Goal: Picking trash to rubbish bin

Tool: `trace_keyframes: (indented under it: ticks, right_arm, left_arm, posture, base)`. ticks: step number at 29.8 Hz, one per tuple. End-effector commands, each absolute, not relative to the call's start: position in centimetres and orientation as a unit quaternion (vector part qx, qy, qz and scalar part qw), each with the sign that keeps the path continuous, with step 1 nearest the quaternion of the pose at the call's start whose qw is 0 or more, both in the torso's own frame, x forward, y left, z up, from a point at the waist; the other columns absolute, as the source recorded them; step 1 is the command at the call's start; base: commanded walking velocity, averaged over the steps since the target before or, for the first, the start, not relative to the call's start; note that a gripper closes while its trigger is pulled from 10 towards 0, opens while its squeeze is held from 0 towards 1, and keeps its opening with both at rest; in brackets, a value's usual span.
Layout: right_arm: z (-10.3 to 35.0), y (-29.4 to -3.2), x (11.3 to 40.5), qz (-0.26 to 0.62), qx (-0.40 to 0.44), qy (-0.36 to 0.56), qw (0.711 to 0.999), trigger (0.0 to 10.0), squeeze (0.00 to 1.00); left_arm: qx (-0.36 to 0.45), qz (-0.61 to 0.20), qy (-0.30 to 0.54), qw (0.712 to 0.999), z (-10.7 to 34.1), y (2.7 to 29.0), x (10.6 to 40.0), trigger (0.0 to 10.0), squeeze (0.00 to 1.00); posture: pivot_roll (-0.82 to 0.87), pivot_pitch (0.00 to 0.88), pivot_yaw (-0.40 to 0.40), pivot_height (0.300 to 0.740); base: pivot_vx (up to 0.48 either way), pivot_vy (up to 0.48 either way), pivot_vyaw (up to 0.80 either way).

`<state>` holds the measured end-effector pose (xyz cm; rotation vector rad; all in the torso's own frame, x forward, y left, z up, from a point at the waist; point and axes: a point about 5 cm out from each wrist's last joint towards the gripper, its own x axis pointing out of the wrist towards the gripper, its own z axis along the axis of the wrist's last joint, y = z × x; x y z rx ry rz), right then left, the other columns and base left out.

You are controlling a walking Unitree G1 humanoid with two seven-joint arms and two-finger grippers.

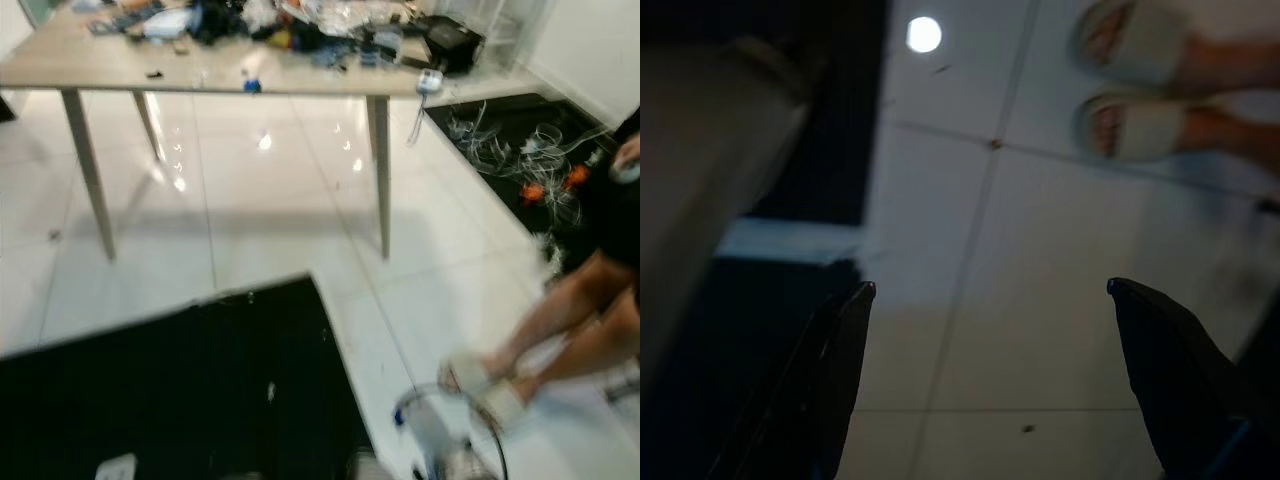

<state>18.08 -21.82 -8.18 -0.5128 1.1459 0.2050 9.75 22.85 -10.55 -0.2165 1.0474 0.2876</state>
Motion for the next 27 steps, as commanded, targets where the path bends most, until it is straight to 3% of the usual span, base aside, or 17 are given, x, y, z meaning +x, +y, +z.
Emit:
trace_keyframes:
  ticks: [1, 10, 14, 15, 16, 18, 21, 22, 23, 27]
  right_arm:
    - [-8.4, -22.2, 17.4, 0.096, -0.238, 0.542, 0.800, 10.0, 0.00]
    - [-8.2, -24.2, 16.8, 0.087, -0.242, 0.549, 0.796, 10.0, 0.00]
    - [-8.2, -24.3, 16.8, 0.087, -0.242, 0.549, 0.795, 10.0, 0.00]
    - [-8.1, -24.4, 16.7, 0.087, -0.242, 0.549, 0.795, 10.0, 0.00]
    - [-8.2, -24.4, 16.7, 0.087, -0.241, 0.549, 0.796, 10.0, 0.00]
    - [-8.2, -24.4, 16.7, 0.087, -0.241, 0.549, 0.796, 10.0, 0.00]
    - [-8.4, -23.5, 16.8, 0.092, -0.236, 0.547, 0.798, 10.0, 0.00]
    - [-8.4, -23.5, 16.8, 0.092, -0.236, 0.547, 0.798, 10.0, 0.00]
    - [-8.6, -22.5, 16.9, 0.097, -0.233, 0.545, 0.799, 10.0, 0.00]
    - [-8.7, -21.4, 17.0, 0.102, -0.230, 0.543, 0.801, 10.0, 0.00]
  left_arm:
    - [-0.118, 0.162, 0.476, 0.857, -10.1, 23.9, 10.1, 10.0, 0.00]
    - [-0.162, 0.184, 0.256, 0.935, -4.5, 28.2, 19.0, 10.0, 0.00]
    - [-0.167, 0.172, 0.206, 0.949, -2.9, 28.5, 21.1, 10.0, 0.00]
    - [-0.172, 0.153, 0.161, 0.960, -1.3, 28.4, 23.0, 10.0, 0.00]
    - [-0.174, 0.122, 0.109, 0.971, 0.6, 27.9, 25.1, 10.0, 0.00]
    - [-0.174, 0.122, 0.109, 0.971, 0.6, 27.9, 25.1, 10.0, 0.00]
    - [-0.177, 0.010, -0.049, 0.983, 7.3, 24.7, 30.3, 10.0, 0.00]
    - [-0.177, 0.010, -0.049, 0.983, 7.3, 24.7, 30.3, 10.0, 0.00]
    - [-0.174, -0.057, -0.114, 0.976, 10.8, 22.3, 31.8, 10.0, 0.00]
    - [-0.177, -0.117, -0.170, 0.962, 14.0, 19.9, 32.4, 10.0, 0.00]
  posture:
    - [0.09, 0.111, -0.041, 0.740]
    - [0.09, 0.123, -0.039, 0.740]
    - [0.09, 0.123, -0.039, 0.740]
    - [0.09, 0.125, -0.037, 0.740]
    - [0.09, 0.125, -0.037, 0.740]
    - [0.09, 0.125, -0.037, 0.740]
    - [0.08, 0.127, -0.035, 0.740]
    - [0.08, 0.127, -0.035, 0.740]
    - [0.08, 0.127, -0.035, 0.740]
    - [0.07, 0.127, -0.033, 0.740]
  base:
    - [0.371, 0.000, 0.00]
    - [0.371, 0.000, 0.00]
    - [0.371, 0.000, 0.00]
    - [0.371, 0.000, 0.00]
    - [0.371, 0.000, 0.00]
    - [0.371, 0.000, 0.00]
    - [0.374, 0.000, 0.00]
    - [0.375, 0.000, 0.00]
    - [0.375, 0.000, 0.00]
    - [0.375, 0.000, 0.00]
